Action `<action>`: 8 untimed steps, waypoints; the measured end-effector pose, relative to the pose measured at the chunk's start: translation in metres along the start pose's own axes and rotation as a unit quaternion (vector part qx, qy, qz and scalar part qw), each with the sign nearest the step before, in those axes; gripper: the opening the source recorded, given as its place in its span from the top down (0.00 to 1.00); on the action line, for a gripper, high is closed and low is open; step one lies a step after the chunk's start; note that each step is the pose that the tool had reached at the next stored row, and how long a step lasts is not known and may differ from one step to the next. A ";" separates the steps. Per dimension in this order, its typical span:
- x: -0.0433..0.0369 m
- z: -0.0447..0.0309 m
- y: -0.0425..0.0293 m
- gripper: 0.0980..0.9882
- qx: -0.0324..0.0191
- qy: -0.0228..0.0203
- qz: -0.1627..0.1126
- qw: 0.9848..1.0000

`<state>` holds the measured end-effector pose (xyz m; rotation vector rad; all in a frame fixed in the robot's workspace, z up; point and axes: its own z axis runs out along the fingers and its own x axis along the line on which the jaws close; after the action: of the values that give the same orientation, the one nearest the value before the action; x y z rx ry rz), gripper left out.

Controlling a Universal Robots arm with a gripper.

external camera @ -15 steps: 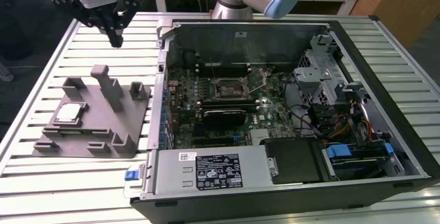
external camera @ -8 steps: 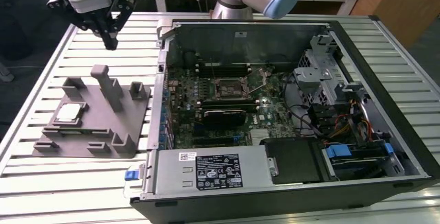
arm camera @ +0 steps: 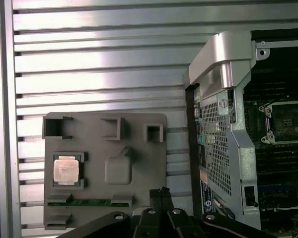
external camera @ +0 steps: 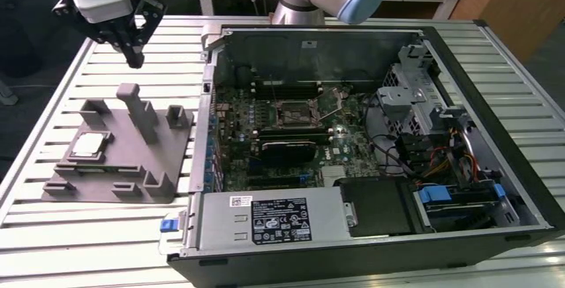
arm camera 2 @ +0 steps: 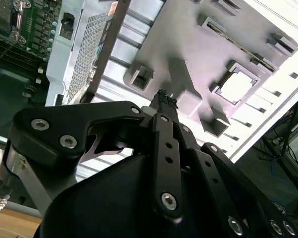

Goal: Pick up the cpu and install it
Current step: 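Reach for the cpu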

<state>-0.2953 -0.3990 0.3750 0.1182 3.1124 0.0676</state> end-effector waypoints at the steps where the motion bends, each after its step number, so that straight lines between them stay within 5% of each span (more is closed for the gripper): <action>1: 0.0013 0.0006 -0.0001 0.99 0.000 0.000 0.000 1.000; 8: 0.0107 0.0055 -0.0011 0.99 0.000 0.000 0.000 1.000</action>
<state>-0.3058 -0.3990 0.3692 0.1180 3.1124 0.0678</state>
